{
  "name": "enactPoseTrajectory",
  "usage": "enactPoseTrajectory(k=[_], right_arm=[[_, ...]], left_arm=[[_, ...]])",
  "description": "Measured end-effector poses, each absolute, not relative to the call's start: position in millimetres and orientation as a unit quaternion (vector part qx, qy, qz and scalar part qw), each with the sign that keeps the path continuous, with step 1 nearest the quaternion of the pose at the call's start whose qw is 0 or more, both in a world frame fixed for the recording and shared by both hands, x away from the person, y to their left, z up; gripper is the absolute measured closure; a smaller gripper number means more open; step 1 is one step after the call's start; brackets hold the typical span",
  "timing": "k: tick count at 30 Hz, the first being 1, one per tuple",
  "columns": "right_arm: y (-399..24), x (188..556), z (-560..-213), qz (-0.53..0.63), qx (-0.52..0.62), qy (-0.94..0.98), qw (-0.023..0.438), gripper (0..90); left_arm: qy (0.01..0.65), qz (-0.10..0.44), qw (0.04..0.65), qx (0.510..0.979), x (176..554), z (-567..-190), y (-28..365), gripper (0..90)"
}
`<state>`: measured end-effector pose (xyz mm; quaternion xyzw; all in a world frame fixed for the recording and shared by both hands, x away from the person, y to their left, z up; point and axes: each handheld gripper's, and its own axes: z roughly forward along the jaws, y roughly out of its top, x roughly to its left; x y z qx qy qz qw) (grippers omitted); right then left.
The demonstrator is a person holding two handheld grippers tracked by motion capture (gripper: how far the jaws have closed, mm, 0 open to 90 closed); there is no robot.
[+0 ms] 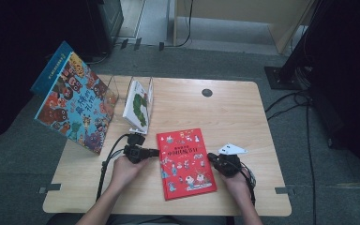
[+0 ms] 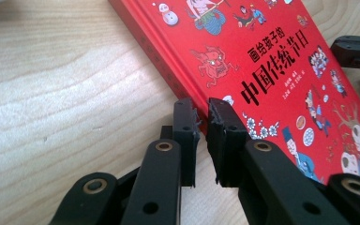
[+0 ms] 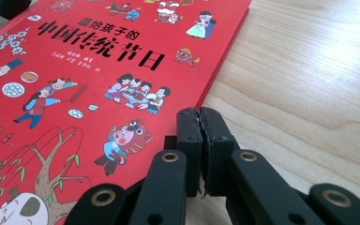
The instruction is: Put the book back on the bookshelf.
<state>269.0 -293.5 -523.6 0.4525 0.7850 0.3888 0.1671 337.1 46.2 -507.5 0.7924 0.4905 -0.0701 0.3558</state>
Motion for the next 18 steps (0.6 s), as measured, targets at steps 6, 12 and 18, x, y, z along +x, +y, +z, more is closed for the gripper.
enactPoseTrajectory(k=[6,12,18], right_arm=[[-294.0,267.9,-523.5,0.388,0.456,0.783,0.167,87.4],[-294.5,268.1,-523.5,0.389,0.461,0.780,0.168,86.2],[-296.2,267.9,-523.5,0.388,0.464,0.778,0.169,82.9]], left_arm=[[0.489,-0.063,0.361,0.792,335.8,-508.8,45.7,81.6],[0.487,-0.046,0.366,0.792,333.6,-509.9,42.3,83.9],[0.493,-0.054,0.371,0.786,334.7,-511.2,43.7,83.8]])
